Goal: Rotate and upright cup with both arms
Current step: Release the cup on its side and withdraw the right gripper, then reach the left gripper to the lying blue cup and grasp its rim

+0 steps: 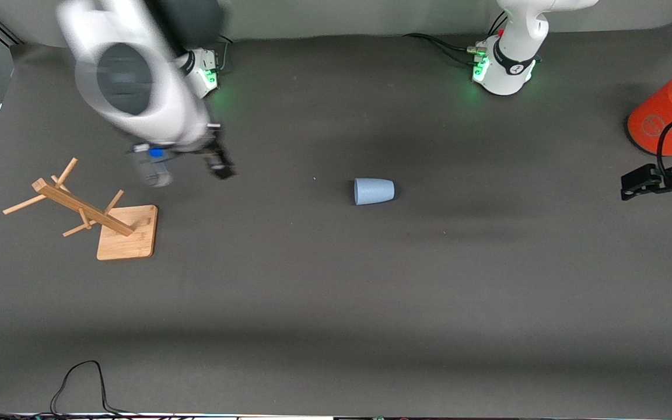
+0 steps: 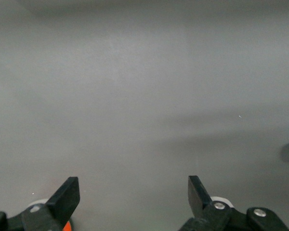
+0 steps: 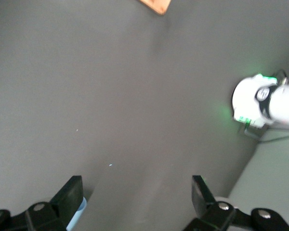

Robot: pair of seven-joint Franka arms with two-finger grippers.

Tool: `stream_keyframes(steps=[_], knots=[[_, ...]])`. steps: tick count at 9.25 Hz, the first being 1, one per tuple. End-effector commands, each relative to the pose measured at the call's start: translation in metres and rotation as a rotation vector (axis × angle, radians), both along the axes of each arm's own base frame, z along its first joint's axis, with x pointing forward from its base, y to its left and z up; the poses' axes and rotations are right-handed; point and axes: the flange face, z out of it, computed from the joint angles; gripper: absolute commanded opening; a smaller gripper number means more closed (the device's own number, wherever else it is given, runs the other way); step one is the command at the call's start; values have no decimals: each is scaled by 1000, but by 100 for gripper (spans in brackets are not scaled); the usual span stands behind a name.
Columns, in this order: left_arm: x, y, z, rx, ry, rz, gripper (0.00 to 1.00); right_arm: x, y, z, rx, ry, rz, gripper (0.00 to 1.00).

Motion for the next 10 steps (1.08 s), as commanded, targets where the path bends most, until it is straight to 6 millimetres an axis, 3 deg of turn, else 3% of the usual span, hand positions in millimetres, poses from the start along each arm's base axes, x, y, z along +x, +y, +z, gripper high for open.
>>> stream_keyframes(steps=[1, 3, 6, 7, 8, 10], knots=[[-6, -54, 4, 11, 17, 68, 100, -17, -92, 14, 91, -13, 151, 100], [-16, -128, -1, 40, 9, 148, 100, -21, -166, 20, 185, -60, 280, 100], [-33, -270, -38, 183, 7, 282, 100, -6, -228, 26, 204, -157, 575, 100], [-33, -323, -56, 257, 4, 344, 100, 0, -242, 23, 207, -192, 675, 100], [-32, -363, -73, 313, -4, 378, 100, 6, -247, 22, 207, -215, 768, 100], [-44, -409, -101, 359, -16, 406, 100, 18, -252, 18, 198, -262, 911, 100]])
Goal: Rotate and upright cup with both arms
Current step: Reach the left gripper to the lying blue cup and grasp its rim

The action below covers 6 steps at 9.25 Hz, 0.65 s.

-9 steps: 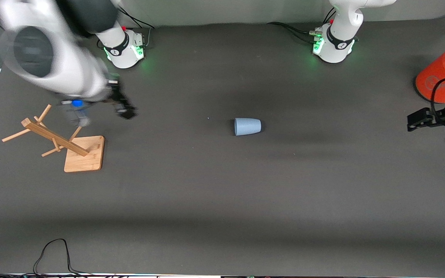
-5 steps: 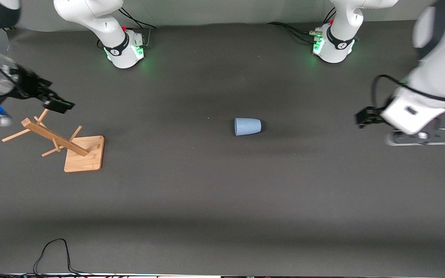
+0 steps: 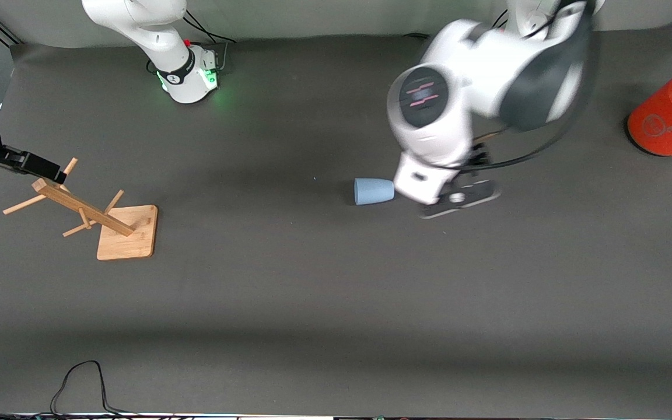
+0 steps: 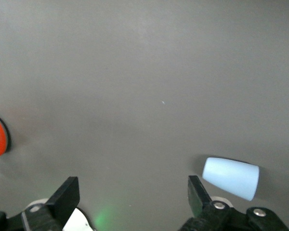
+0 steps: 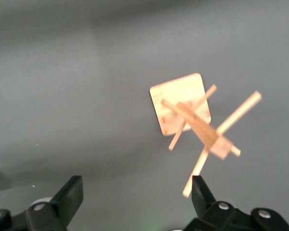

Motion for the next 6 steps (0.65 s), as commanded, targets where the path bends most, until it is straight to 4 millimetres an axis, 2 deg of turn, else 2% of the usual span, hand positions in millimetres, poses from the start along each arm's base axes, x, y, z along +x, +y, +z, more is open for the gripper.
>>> stream_keyframes(steps=[1, 2, 3, 4, 6], knots=[[-3, -40, -27, 65, -29, 77, 100, 5, -3, -7, -14, -68, 137, 100], [-20, -68, -52, 108, -44, 70, 100, 5, -8, -14, -9, -67, 133, 100], [-28, -79, -64, 129, -48, 80, 100, 4, -12, -14, -8, -67, 125, 100], [-34, -88, -76, 142, -48, 84, 100, 3, -28, -14, -2, -68, 96, 100], [-45, -103, -96, 176, -50, 74, 100, 3, -21, -13, -1, -69, 109, 100]])
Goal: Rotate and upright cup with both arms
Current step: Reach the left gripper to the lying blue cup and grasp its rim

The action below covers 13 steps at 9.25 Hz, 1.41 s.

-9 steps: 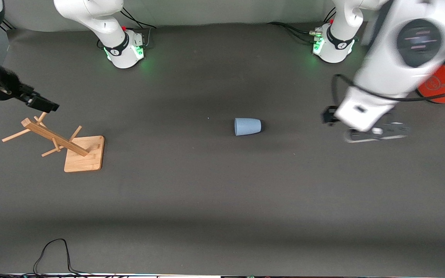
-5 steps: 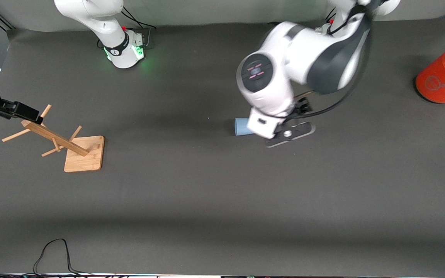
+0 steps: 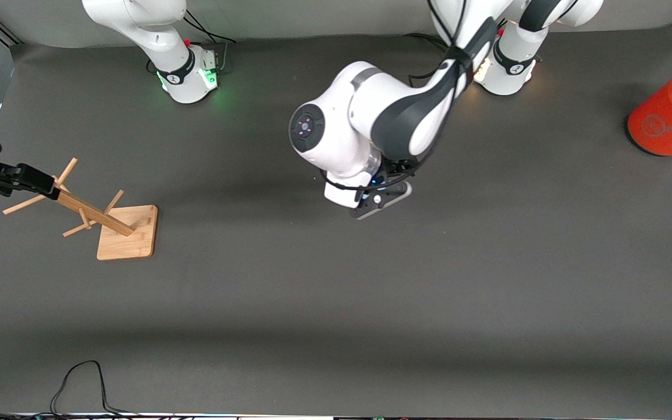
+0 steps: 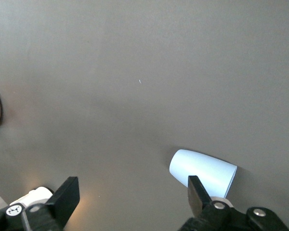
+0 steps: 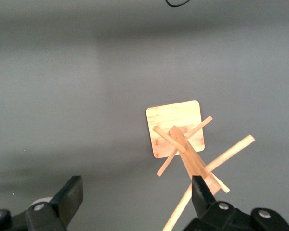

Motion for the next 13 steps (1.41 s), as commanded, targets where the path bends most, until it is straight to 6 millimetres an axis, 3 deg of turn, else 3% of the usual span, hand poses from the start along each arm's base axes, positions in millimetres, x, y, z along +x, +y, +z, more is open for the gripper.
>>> stream_keyframes(steps=[1, 2, 5, 7, 8, 10, 13], knots=[[-1, -8, -1, 46, -47, 1, 100, -5, 8, 5, -1, -18, 32, 100], [-3, -11, -7, 58, -44, -9, 100, -5, 10, 5, -1, -19, 36, 100], [-20, -54, -40, 34, -58, -237, 100, -4, 16, 5, -1, -19, 47, 100], [-15, -77, -94, -37, -24, -417, 100, -4, 16, 5, -1, -19, 47, 100], [-16, -75, -97, -30, 91, -599, 100, -4, 16, 4, 2, -16, 46, 100], [-15, -68, -101, -6, 210, -757, 100, -5, 15, 2, 13, -14, 42, 100], [-33, -84, -147, 31, 242, -808, 100, -5, 18, 1, 42, -12, 41, 100]])
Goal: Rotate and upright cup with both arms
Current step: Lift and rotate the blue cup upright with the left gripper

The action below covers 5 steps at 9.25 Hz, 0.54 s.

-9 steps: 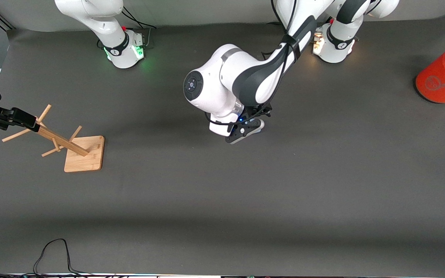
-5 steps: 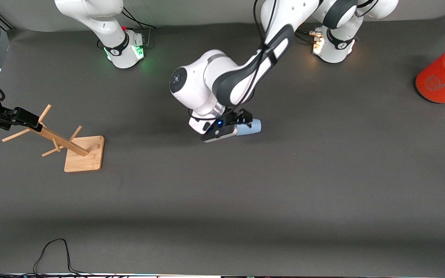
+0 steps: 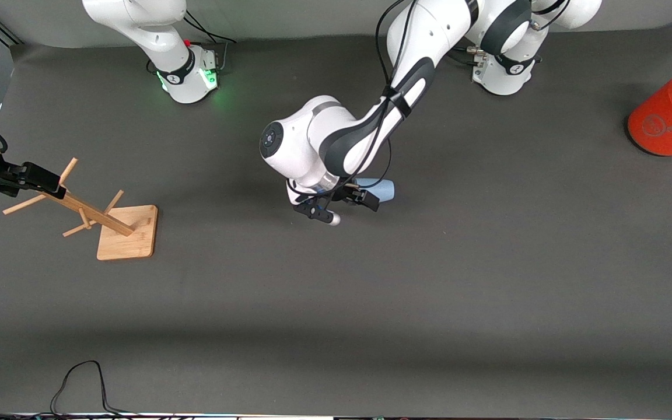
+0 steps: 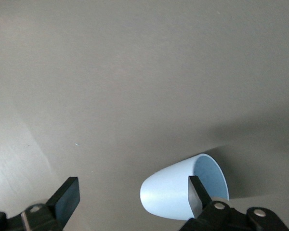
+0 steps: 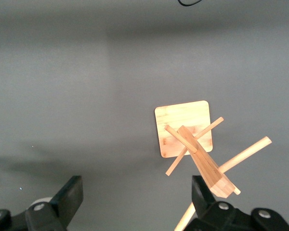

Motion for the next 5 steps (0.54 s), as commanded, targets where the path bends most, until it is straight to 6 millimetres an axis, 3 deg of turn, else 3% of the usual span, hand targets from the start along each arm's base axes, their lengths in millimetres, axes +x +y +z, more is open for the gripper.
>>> stream_keyframes(steps=[1, 5], knots=[[-10, -14, -27, 26, -13, -37, 100, -5, 2, 2, 20, -12, 35, 100], [-27, -16, -51, 65, 25, -50, 100, -5, 2, 3, 19, -5, 43, 100]])
